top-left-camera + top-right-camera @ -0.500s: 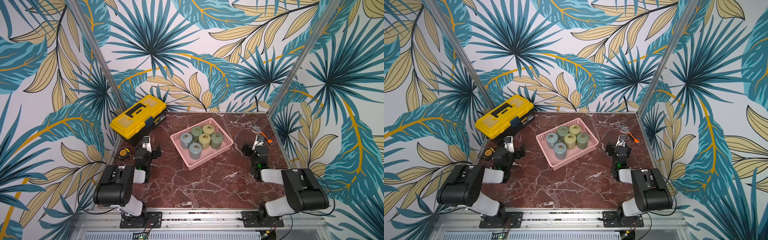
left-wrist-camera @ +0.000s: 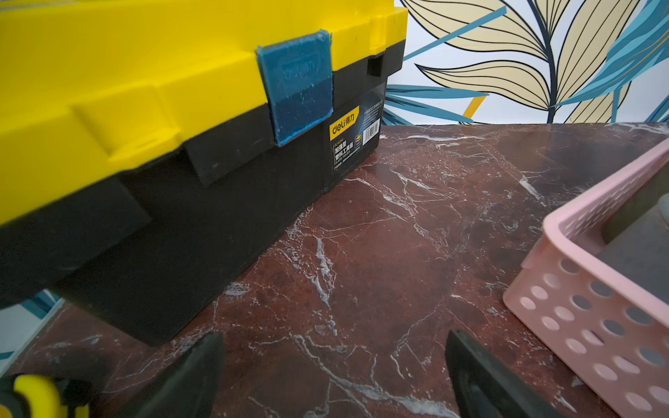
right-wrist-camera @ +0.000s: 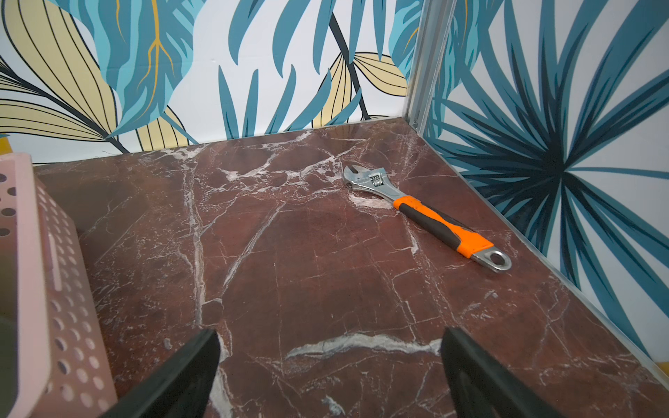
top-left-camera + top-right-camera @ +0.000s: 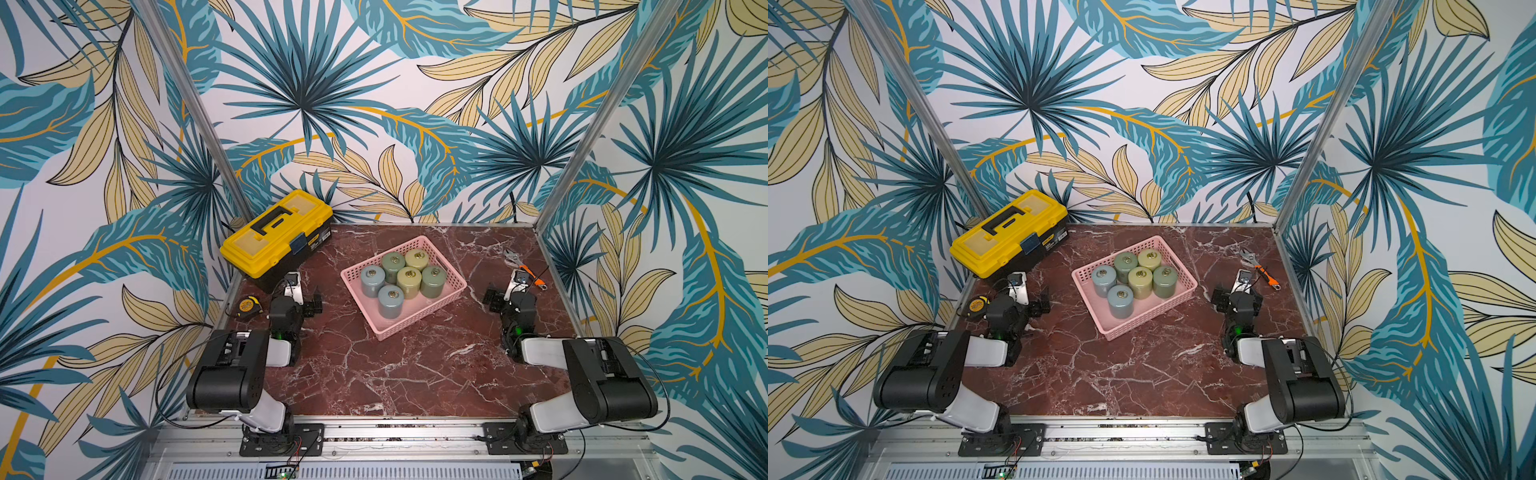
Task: Take the tea canister out of the basket
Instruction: Adjust the basket at the center of the board.
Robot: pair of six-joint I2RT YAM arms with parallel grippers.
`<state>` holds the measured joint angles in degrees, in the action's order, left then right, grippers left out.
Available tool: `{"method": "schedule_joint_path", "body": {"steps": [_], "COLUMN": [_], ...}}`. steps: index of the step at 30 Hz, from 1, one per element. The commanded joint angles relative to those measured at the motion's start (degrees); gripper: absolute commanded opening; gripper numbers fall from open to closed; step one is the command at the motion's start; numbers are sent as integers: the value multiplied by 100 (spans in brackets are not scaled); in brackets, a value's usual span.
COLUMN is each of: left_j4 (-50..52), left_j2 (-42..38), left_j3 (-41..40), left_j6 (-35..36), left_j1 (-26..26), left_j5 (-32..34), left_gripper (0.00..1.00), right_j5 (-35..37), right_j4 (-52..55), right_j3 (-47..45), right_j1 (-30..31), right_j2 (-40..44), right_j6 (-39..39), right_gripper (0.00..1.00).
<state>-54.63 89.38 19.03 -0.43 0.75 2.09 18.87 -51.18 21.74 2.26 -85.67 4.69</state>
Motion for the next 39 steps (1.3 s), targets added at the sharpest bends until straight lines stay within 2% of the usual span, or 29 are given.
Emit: {"method": "schedule_joint_path", "body": {"steps": [1,30,32,34,37,39], "left_j4": [-144,-169,-543,-1107,-1650,-1528], "left_j2": [11,11,-29,-242,-644,-1006], "left_j3": [198,187,-16,-404,-886,-996], "left_j6": [60,-8,-160,-215,-232,-198], "left_j1": [34,32,30,30,23,13], "left_j5": [-72,76,548,730,821,761], "left_gripper": [100,100,100,100,100,100], "right_j5": [73,44,117,141,211,186], "right_j4": [-67,-134,-19,341,847,1249], "right_j3": [-20,-42,-23,34,79,186], "right_j1": [29,36,31,33,26,22], "right_j2": [-28,-12,100,371,873,1168], "right_j6": [-19,-20,-23,37,55,28], "right_gripper": [100,99,99,99,99,100]}}
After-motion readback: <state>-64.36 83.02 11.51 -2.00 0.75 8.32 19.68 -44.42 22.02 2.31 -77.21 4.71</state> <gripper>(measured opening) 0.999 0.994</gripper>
